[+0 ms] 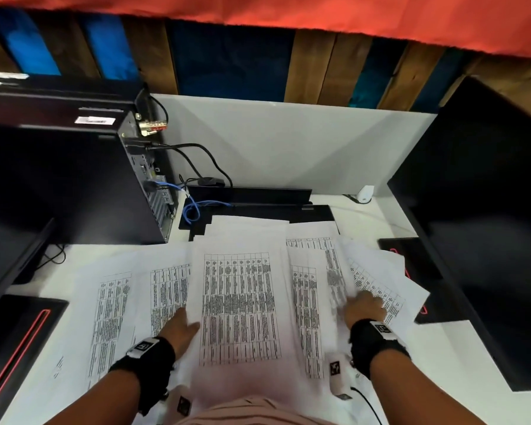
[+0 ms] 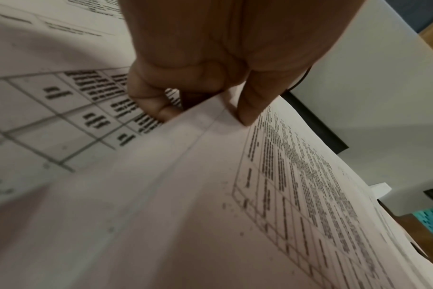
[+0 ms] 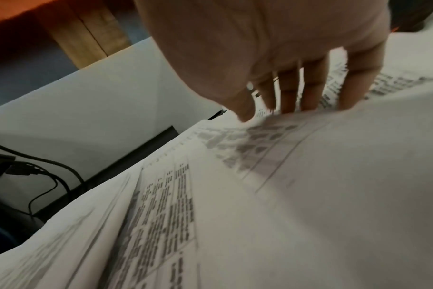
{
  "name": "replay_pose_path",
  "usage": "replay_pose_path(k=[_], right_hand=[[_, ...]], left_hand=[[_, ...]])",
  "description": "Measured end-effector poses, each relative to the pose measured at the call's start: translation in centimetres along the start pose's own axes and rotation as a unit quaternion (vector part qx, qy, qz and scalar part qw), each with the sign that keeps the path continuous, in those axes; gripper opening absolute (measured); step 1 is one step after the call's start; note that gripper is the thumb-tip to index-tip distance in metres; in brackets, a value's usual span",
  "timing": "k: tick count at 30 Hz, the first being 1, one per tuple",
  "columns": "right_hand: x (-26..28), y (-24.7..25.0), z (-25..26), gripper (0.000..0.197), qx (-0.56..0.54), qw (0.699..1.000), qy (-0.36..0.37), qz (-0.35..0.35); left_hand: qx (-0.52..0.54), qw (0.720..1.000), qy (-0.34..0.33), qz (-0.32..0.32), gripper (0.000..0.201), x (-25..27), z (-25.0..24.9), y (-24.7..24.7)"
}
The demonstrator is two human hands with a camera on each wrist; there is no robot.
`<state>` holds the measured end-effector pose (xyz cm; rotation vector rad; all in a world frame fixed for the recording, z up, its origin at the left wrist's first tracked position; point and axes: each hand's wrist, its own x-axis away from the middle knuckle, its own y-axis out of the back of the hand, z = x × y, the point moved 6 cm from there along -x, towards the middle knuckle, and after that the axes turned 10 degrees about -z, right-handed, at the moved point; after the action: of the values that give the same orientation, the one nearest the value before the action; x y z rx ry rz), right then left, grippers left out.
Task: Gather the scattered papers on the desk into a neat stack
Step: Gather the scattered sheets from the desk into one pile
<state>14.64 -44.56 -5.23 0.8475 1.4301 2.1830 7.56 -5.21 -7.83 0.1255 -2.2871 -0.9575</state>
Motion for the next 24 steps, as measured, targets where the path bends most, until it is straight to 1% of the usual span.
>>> replay_pose_path(k=[2,3,6,7,9,11,15,17,19,20,22,23,24], right_hand=[[-0.1,-0.9,-0.1,0.034,-0.02,0.999,0.018,0.044],[0.2,-1.1,-0.2,0.031,-0.024,0.998,0.029,0.049],[1.0,-1.6,-0.3,0.038,-0.024,0.999,0.011,0.032],[1.5,-1.7,0.0,0.039,-0.04,0.998,0.021,0.035],[2.8,-1.9,1.2,0.035,-0.124,0.988,0.049,0.074],[4.2,-2.1,2.4,0.034,-0.182,0.974,0.071,0.118],[7.6,-4.0,4.2,0.053,-0.15,0.957,0.125,0.216],[8.8,-4.9,4.7,0.055,-0.184,0.94,0.129,0.256],[9.3,-5.0,5.0,0.056,-0.222,0.929,0.122,0.271],[9.4,-5.0,5.1,0.062,-0.243,0.922,0.118,0.276],[9.2,-5.1,4.9,0.088,-0.296,0.904,0.106,0.289],[9.1,-5.2,5.0,0.097,-0.299,0.902,0.118,0.287],[9.0,-5.5,4.9,0.095,-0.28,0.909,0.136,0.278]], left_hand=[[0.013,1.0,0.004,0.006,0.047,0.0,0.0,0.0],[0.018,1.0,0.007,0.012,0.046,0.1,0.0,0.0],[0.053,0.998,0.01,0.022,0.047,-0.1,0.4,0.1],[0.065,0.998,0.01,0.026,0.047,-0.1,0.5,0.1],[0.069,0.997,0.005,0.035,0.047,0.1,0.3,0.2],[0.063,0.997,-0.002,0.048,0.05,0.4,-0.1,0.0],[0.055,0.995,0.01,0.088,0.065,0.9,-0.5,-0.7],[0.015,0.995,0.008,0.1,0.066,1.1,-0.6,-1.1],[-0.014,0.995,0.013,0.096,0.066,1.0,-0.7,-1.2],[-0.025,0.995,0.013,0.097,0.066,0.9,-0.7,-1.2],[-0.054,0.993,0.003,0.106,0.067,0.9,-1.2,-1.5],[-0.068,0.991,-0.01,0.115,0.067,0.9,-1.4,-1.8],[-0.074,0.989,-0.018,0.127,0.065,1.2,-1.8,-2.0]])
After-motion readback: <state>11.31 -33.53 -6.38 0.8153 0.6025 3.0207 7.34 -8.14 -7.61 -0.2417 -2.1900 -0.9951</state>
